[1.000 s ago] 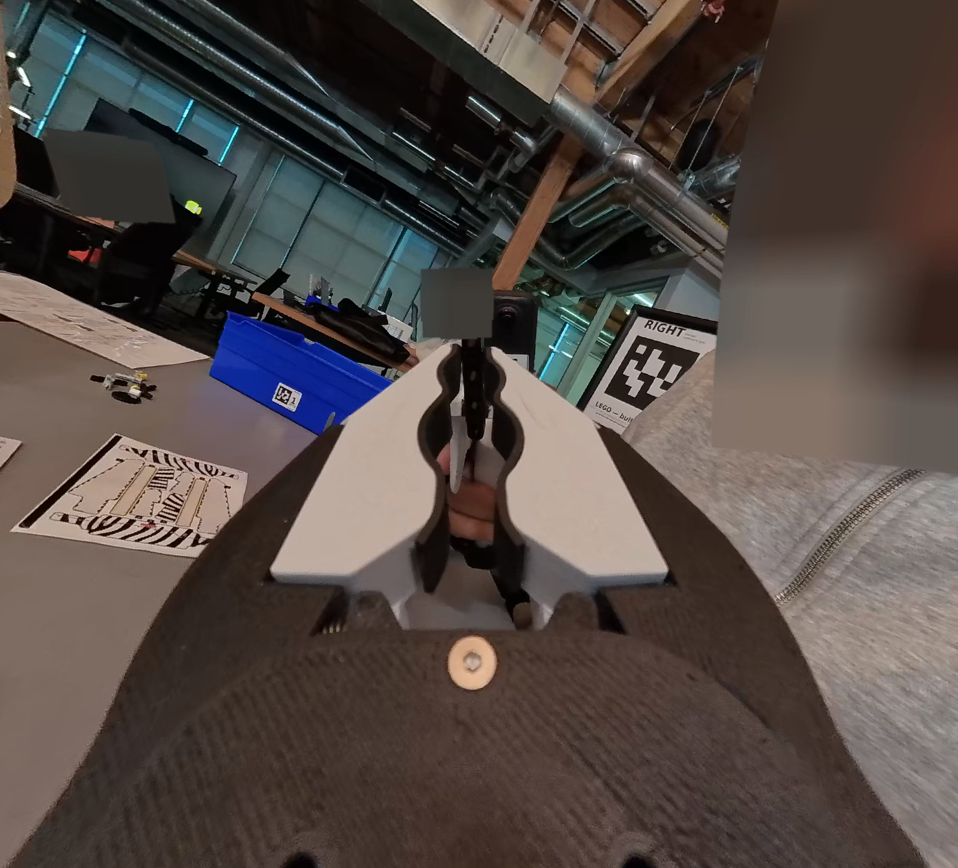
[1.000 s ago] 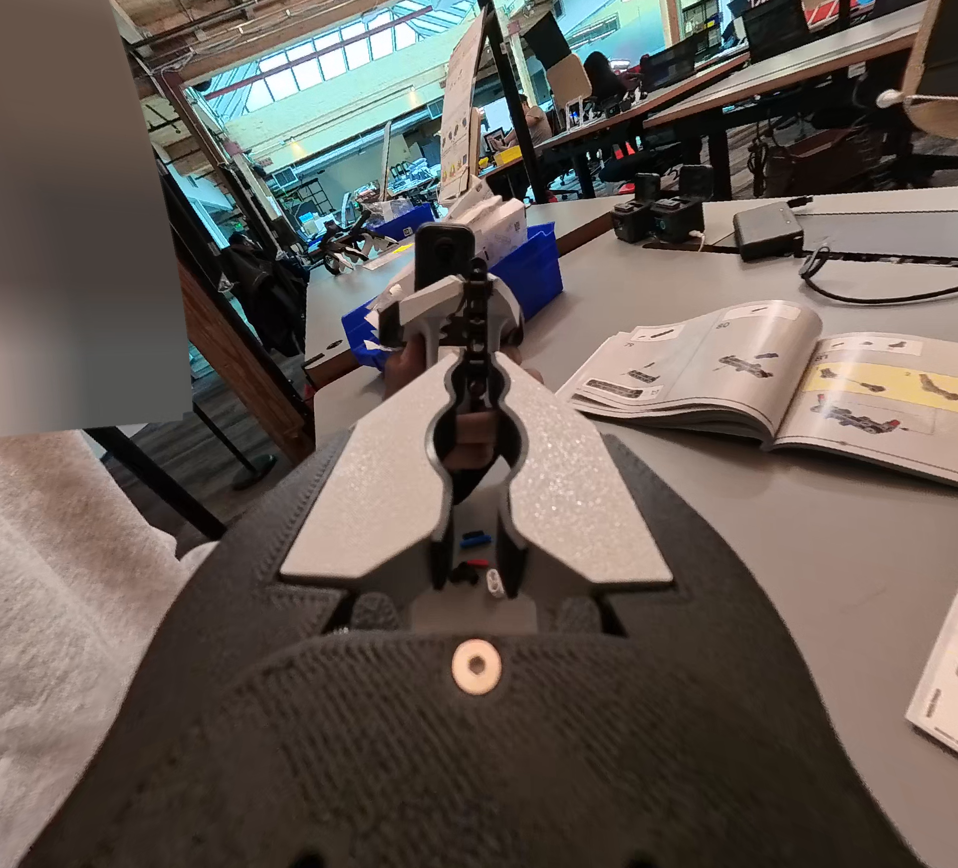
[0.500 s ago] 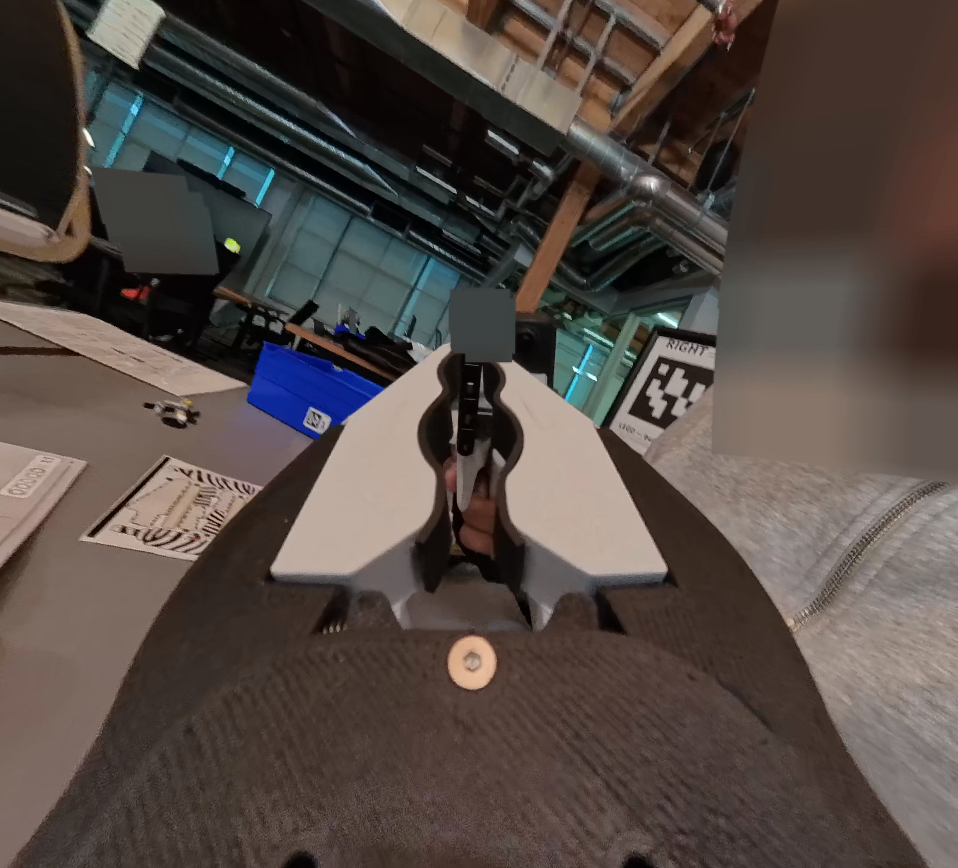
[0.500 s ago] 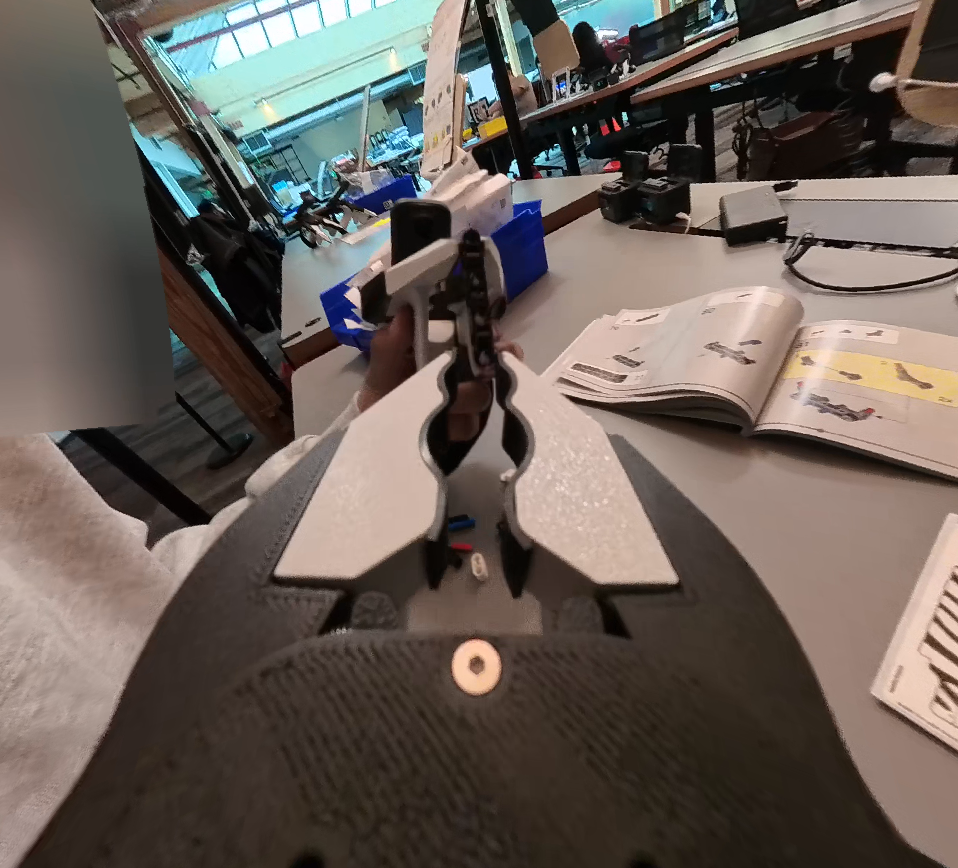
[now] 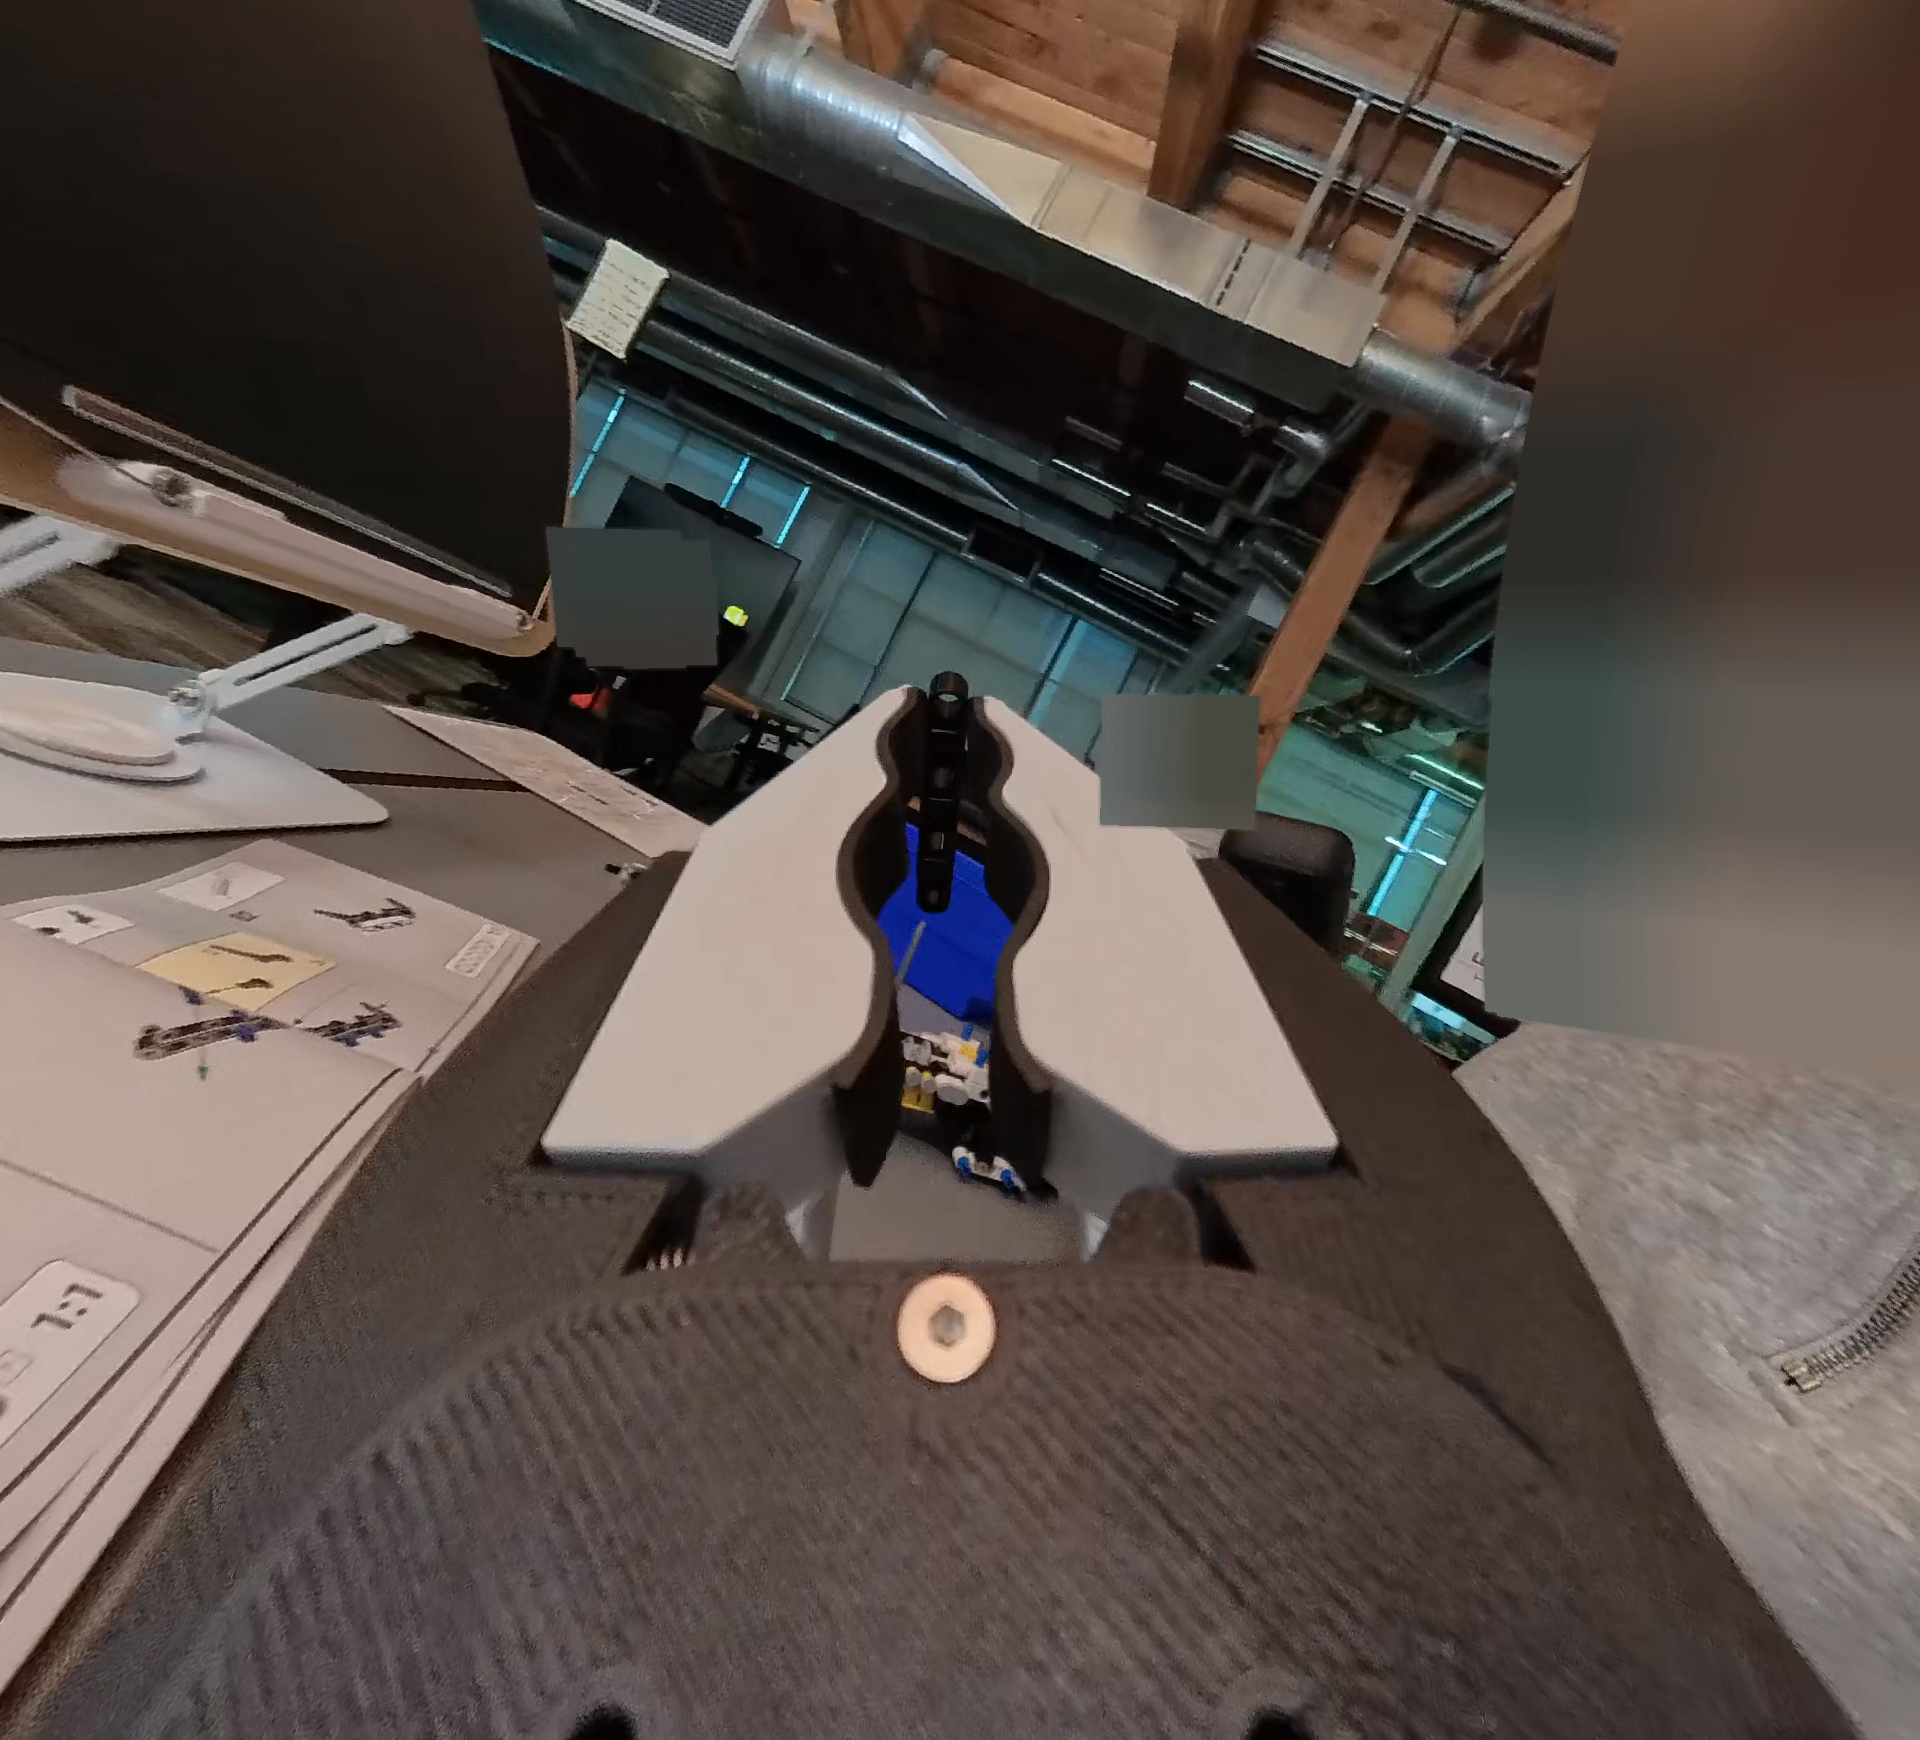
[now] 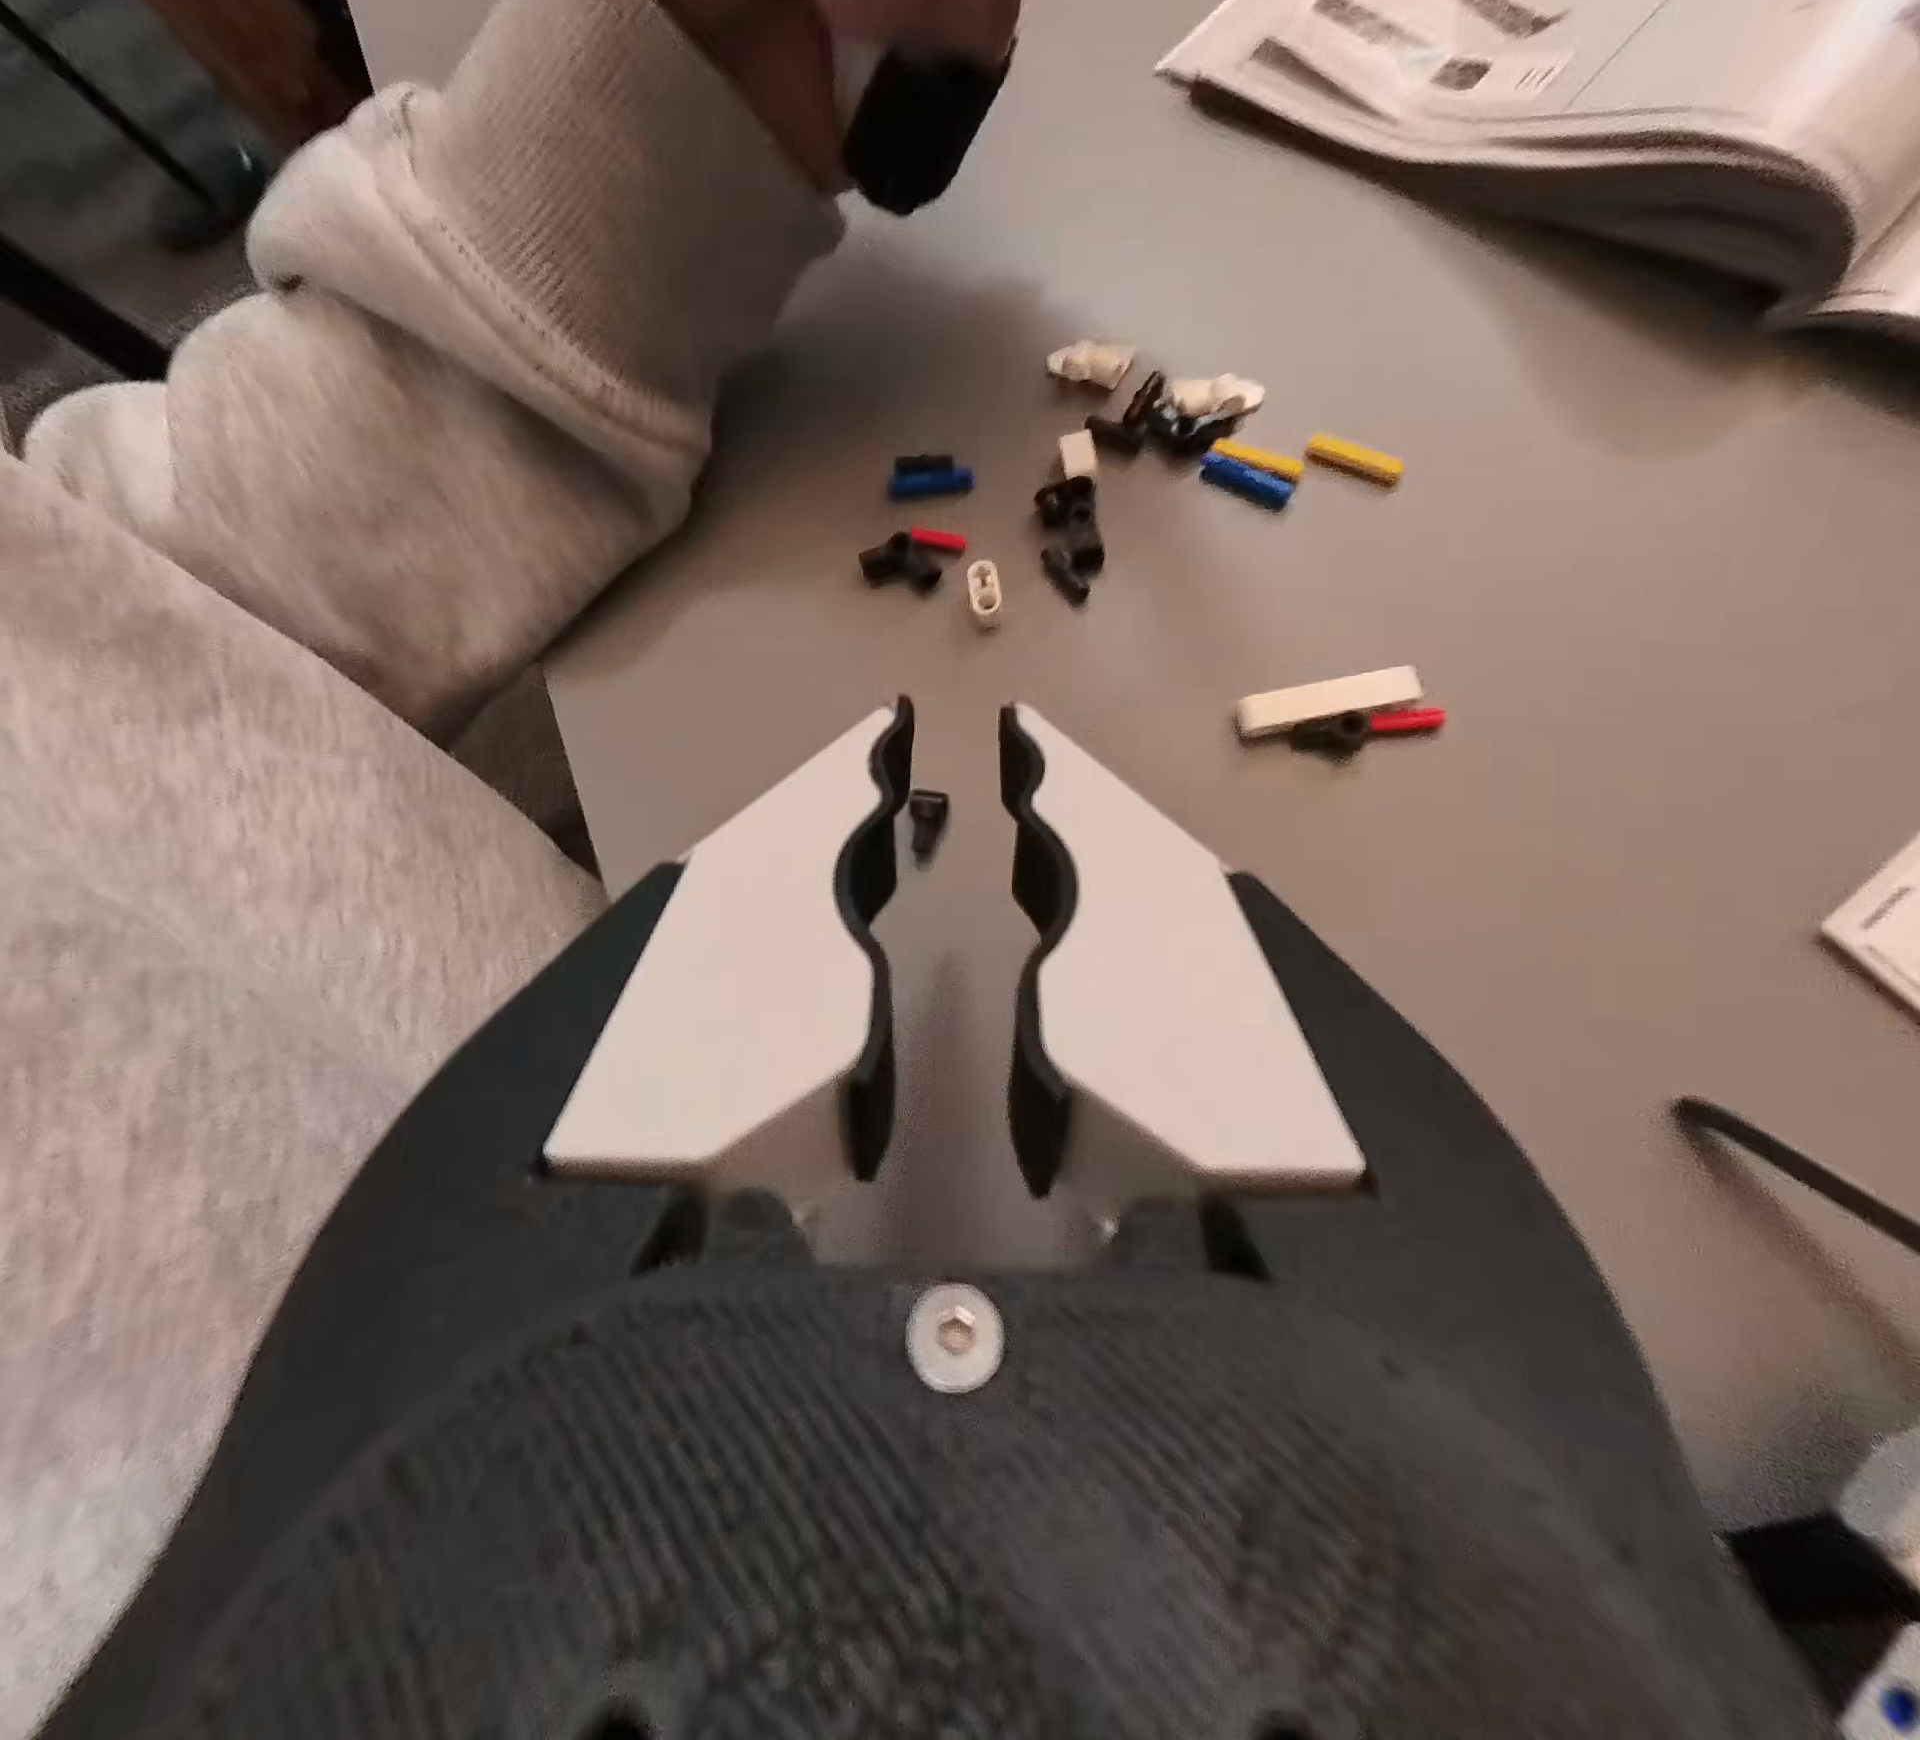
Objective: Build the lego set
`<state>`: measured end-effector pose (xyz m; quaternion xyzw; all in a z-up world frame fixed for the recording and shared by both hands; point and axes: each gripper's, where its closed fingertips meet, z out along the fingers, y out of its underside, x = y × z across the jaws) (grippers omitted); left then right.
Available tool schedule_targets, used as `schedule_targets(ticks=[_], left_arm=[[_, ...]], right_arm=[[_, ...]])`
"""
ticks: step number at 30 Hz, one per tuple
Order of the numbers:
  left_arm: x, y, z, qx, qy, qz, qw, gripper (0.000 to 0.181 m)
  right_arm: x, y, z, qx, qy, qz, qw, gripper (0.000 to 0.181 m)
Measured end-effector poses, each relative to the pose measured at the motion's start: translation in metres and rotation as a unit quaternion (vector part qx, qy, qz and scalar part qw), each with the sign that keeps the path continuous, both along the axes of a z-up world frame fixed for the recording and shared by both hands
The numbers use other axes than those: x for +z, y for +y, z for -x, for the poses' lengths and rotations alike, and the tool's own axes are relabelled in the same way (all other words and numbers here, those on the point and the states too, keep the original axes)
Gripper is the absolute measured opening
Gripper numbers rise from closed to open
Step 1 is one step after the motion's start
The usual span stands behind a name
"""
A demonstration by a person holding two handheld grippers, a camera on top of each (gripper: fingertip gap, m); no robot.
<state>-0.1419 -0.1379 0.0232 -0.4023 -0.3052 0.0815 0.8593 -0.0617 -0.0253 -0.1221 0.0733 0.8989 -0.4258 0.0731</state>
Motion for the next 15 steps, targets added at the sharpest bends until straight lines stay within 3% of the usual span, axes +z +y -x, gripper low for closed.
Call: schedule_targets(ticks=[6,15], left_arm=[[0.0,-0.028,-0.006,0.04,0.0,-0.014,0.999,0.005],[0.001,-0.035,-0.008,0.044,-0.001,-0.024,0.999,0.005]], right_arm=[[0.003,-0.015,-0.012,0.014,-0.038,0.034,0.999,0.014],[-0.018,-0.03,0.002,0.019,0.04,-0.017,0.999,0.01]])
